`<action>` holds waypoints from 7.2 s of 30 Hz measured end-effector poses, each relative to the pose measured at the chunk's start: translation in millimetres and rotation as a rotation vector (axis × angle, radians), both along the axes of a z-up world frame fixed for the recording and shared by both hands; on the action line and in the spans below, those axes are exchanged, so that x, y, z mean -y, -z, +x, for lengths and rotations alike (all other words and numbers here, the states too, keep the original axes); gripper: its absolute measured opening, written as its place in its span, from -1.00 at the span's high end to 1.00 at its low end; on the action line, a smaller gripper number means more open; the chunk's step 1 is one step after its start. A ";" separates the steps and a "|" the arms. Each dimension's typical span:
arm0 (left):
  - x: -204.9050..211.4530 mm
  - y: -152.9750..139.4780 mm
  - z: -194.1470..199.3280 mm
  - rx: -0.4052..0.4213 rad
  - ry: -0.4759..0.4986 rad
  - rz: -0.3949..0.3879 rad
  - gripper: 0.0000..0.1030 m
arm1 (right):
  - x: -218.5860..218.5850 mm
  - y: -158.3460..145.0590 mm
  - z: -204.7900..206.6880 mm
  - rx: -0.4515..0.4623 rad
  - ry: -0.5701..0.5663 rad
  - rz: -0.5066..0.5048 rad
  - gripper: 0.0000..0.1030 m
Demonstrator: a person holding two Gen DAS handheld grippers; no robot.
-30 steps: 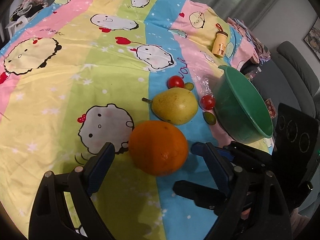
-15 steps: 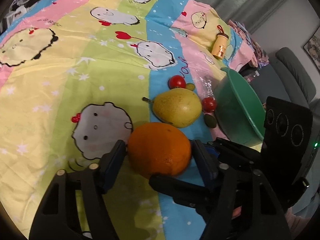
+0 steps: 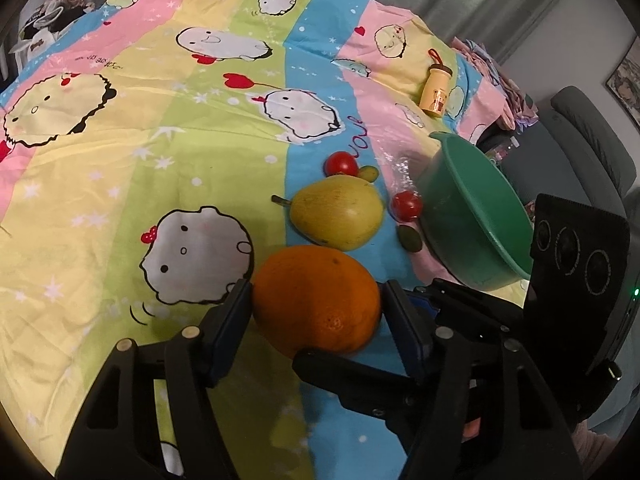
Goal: Organize fruits
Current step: 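Close the right gripper on the orange and lift it, then carry the orange into the green basin and open the right gripper, then withdraw the right gripper from the basin, then move the right gripper toward the yellow-green pear beside the tomatoes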
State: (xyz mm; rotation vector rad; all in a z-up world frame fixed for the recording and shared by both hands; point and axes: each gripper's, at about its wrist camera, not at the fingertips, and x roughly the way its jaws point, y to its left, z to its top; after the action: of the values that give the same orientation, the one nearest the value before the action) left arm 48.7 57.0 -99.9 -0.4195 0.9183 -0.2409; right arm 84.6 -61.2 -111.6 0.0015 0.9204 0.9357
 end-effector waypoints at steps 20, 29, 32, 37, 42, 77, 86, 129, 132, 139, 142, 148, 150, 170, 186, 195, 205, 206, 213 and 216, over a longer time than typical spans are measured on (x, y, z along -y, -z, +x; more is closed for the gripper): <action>68.2 -32.7 -18.4 0.072 0.124 0.040 -0.29 | 60.0 -35.1 -38.8 0.105 0.092 -0.010 -0.27; 100.8 -49.9 -13.6 0.114 0.178 0.079 -0.29 | 92.9 -48.9 -44.1 0.135 0.157 0.033 -0.27; 110.5 -56.1 -11.1 0.128 0.198 0.096 -0.29 | 103.4 -53.1 -44.3 0.144 0.181 0.054 -0.27; 125.8 -64.9 -3.5 0.151 0.232 0.117 -0.29 | 118.6 -59.4 -44.0 0.167 0.216 0.083 -0.27; 144.8 -71.5 8.2 0.172 0.272 0.123 -0.29 | 136.1 -64.8 -39.3 0.188 0.261 0.104 -0.27; 194.2 -51.4 99.9 0.085 0.377 0.008 -0.29 | 186.5 -50.5 31.2 0.154 0.434 0.024 -0.27; 193.3 -46.7 101.6 0.080 0.374 0.013 -0.29 | 180.5 -50.1 34.7 0.151 0.444 -0.050 -0.27; 33.2 -72.6 26.8 0.167 -0.092 0.036 -0.99 | 202.7 -78.6 -16.4 0.176 0.525 0.064 -0.34; 18.9 -70.7 13.9 0.156 -0.128 0.026 -0.99 | 197.0 -80.7 -24.1 0.174 0.498 0.065 -0.34; 5.6 -68.0 -8.3 0.142 -0.154 0.018 -0.99 | 171.6 -82.9 -45.3 0.184 0.401 0.042 -0.34; 1.2 -65.6 -15.6 0.139 -0.156 0.013 -0.99 | 158.4 -81.3 -51.4 0.185 0.358 0.026 -0.34; -0.6 -58.8 -22.8 0.127 -0.138 0.025 -0.99 | 131.5 -72.4 -58.8 0.165 0.283 -0.007 -0.34; -1.0 -55.0 -23.8 0.119 -0.130 0.021 -0.99 | 124.9 -69.4 -59.3 0.157 0.266 -0.017 -0.34; -15.5 -17.4 -11.9 0.066 -0.069 -0.045 -0.99 | 64.7 -36.2 -32.0 0.088 0.168 -0.108 -0.34; -16.6 -10.4 20.6 0.106 0.011 -0.038 -0.99 | 25.4 -20.5 0.1 0.092 0.154 -0.163 -0.35; -9.6 -4.0 44.0 0.108 0.051 -0.041 -0.98 | 7.6 -16.3 17.9 0.130 0.165 -0.212 -0.35; 5.6 6.4 70.7 0.088 0.115 -0.045 -0.85 | -12.3 -10.3 42.5 0.193 0.175 -0.283 -0.35; 6.3 7.0 71.0 0.087 0.117 -0.044 -0.84 | -12.5 -9.4 44.1 0.192 0.176 -0.282 -0.35; 7.1 12.7 74.8 0.068 0.117 -0.056 -0.50 | -16.4 -3.2 46.6 0.177 0.151 -0.279 -0.35; 6.7 12.9 74.6 0.071 0.116 -0.059 -0.43 | -16.9 -1.9 47.6 0.172 0.151 -0.275 -0.35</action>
State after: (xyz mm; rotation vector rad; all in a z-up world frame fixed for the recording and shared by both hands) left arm 123.3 50.3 -112.8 -0.4103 0.8681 -0.3873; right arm 132.2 -44.3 -109.7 -0.2376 0.8692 0.6530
